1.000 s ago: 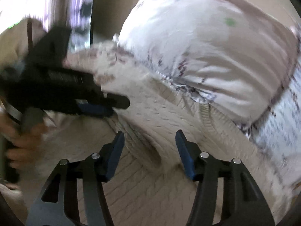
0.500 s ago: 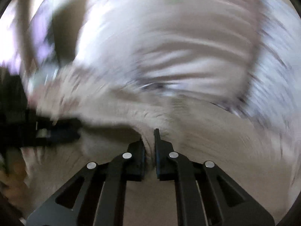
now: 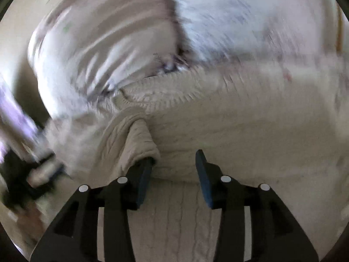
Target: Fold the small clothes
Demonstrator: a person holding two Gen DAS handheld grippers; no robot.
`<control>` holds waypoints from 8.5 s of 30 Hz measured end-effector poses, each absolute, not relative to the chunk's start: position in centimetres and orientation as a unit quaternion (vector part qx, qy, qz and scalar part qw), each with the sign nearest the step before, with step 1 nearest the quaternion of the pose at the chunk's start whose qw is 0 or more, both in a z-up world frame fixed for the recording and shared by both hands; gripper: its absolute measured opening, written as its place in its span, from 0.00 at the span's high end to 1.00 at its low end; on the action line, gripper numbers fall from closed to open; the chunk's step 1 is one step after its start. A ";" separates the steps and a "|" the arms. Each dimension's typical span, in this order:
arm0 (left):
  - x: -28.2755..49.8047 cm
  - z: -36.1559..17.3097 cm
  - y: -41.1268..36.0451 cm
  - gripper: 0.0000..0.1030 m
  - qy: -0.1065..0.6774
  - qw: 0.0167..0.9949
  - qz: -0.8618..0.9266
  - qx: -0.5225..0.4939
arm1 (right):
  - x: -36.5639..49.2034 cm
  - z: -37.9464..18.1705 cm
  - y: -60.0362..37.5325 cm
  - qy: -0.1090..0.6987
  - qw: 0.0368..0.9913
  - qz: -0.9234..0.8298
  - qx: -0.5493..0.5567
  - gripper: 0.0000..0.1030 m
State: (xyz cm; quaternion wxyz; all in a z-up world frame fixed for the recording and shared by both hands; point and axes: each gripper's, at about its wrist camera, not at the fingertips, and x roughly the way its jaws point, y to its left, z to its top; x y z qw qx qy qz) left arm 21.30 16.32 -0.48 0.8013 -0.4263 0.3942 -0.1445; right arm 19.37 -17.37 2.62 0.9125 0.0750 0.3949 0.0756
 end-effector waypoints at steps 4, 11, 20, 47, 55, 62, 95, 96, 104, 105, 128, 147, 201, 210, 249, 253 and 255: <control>21.3 -0.4 16.3 0.49 0.394 0.803 -0.146 -0.423 | 17.3 3.4 -13.3 0.328 0.933 0.070 -0.128 0.45; 21.4 -0.4 16.3 0.48 0.395 0.802 -0.150 -0.422 | 13.8 1.9 -9.6 0.222 0.898 0.074 -0.373 0.45; 21.3 -0.4 16.3 0.48 0.394 0.802 -0.149 -0.423 | 10.5 -1.4 -7.0 0.136 0.807 0.133 -0.559 0.55; 21.5 -0.3 16.1 0.45 0.394 0.803 -0.154 -0.419 | 19.2 1.6 -29.4 0.409 0.857 0.085 0.301 0.87; 21.5 -0.1 15.8 0.42 0.393 0.805 -0.155 -0.416 | 19.2 0.8 -33.0 0.401 0.826 0.088 0.386 0.50; 21.6 -0.1 15.6 0.39 0.393 0.806 -0.157 -0.414 | 20.6 -0.7 -33.9 0.415 0.822 0.081 0.381 0.63; 21.7 0.4 15.2 0.33 0.394 0.808 -0.158 -0.407 | 21.8 1.3 -34.3 0.397 0.869 0.045 0.291 0.91; 21.6 0.4 15.2 0.32 0.395 0.808 -0.158 -0.407 | 21.9 1.2 -34.5 0.401 0.864 0.054 0.300 0.76; 21.0 1.3 15.0 0.28 0.392 0.819 -0.158 -0.389 | 23.1 0.8 -32.3 0.425 0.857 0.088 0.277 0.69; 21.0 1.2 15.2 0.28 0.391 0.818 -0.156 -0.392 | 23.1 0.7 -32.0 0.424 0.860 0.090 0.270 0.76; 21.6 0.8 15.7 0.28 0.397 0.815 -0.151 -0.394 | 23.2 1.5 -32.0 0.405 0.884 0.022 0.234 0.70; 20.6 1.4 17.4 0.32 0.387 0.820 -0.140 -0.398 | 21.1 1.3 -29.3 0.433 0.886 0.059 0.156 0.63; -2.4 -1.7 17.1 0.31 0.439 0.792 -0.270 -0.328 | -5.1 -2.4 -34.1 0.470 0.799 0.219 0.303 0.68; -1.6 -4.2 15.9 0.45 0.479 0.768 -0.277 -0.322 | -4.9 -3.1 -33.3 0.481 0.791 0.236 0.297 0.62; 17.9 11.1 15.7 0.93 0.313 0.893 -0.188 -0.262 | 8.4 11.3 -31.1 0.207 0.975 0.043 0.064 0.93; 21.4 11.0 14.9 0.93 0.311 0.898 -0.177 -0.258 | 11.6 11.1 -31.2 0.214 0.974 0.028 0.071 0.93; 23.4 10.4 14.6 0.93 0.317 0.896 -0.171 -0.261 | 13.6 10.4 -31.6 0.223 0.971 0.024 0.083 0.93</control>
